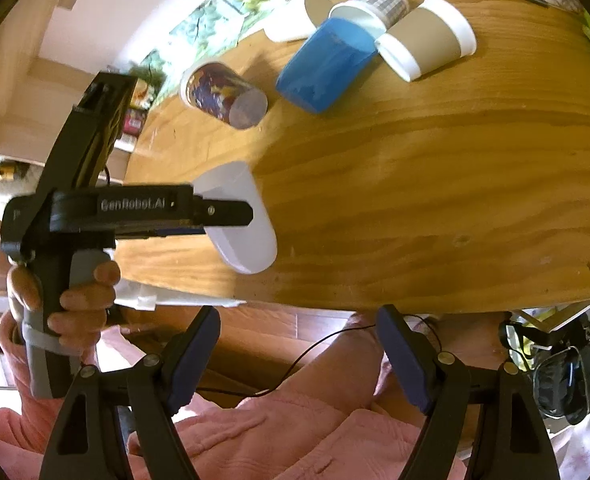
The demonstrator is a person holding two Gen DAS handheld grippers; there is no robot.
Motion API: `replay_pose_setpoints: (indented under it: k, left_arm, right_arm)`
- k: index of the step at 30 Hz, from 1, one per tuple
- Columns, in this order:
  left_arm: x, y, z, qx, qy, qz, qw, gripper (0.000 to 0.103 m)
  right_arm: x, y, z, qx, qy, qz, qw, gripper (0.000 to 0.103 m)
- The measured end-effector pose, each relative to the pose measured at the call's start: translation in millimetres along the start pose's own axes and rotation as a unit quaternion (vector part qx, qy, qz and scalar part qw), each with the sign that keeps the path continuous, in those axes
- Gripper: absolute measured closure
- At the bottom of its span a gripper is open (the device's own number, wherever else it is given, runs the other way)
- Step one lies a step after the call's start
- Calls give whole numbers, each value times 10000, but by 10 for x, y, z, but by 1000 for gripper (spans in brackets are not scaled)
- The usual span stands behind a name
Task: Flip cup upright
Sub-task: 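Rotate the held cup upright and set it on the desk, open right gripper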
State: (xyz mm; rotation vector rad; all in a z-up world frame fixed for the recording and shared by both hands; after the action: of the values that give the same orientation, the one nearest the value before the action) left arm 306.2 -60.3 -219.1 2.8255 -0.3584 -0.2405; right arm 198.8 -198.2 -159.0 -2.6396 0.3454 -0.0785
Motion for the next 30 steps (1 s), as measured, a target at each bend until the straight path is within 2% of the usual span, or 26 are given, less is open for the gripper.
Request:
replay_pose_setpoints:
  k: [6, 15, 30]
  left_arm:
    - [115, -35, 23, -152, 4, -94, 9998, 31]
    - [255, -68, 136, -64, -161, 4, 9999, 32]
    - [292, -49, 195, -100, -354, 208, 9991, 32]
  right_arm:
    - [51, 8, 58, -96, -105, 0, 9999, 21]
    - [176, 18, 74, -184, -59, 86, 9998, 21]
    - [321, -9, 118, -114, -38, 226, 9997, 21]
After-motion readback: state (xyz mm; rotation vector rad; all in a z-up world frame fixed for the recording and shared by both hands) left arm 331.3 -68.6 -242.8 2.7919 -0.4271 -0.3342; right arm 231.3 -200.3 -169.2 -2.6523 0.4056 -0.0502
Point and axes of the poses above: each gripper's, at about its wrist camera, not at the fingertips, and z roughly the way its jaws point, y to its right, x to its top, the point moved 4 cm from there along z, roughly the way its jaws point, and after that the axes turned 5 degrees about z, right-handed, at the moved point
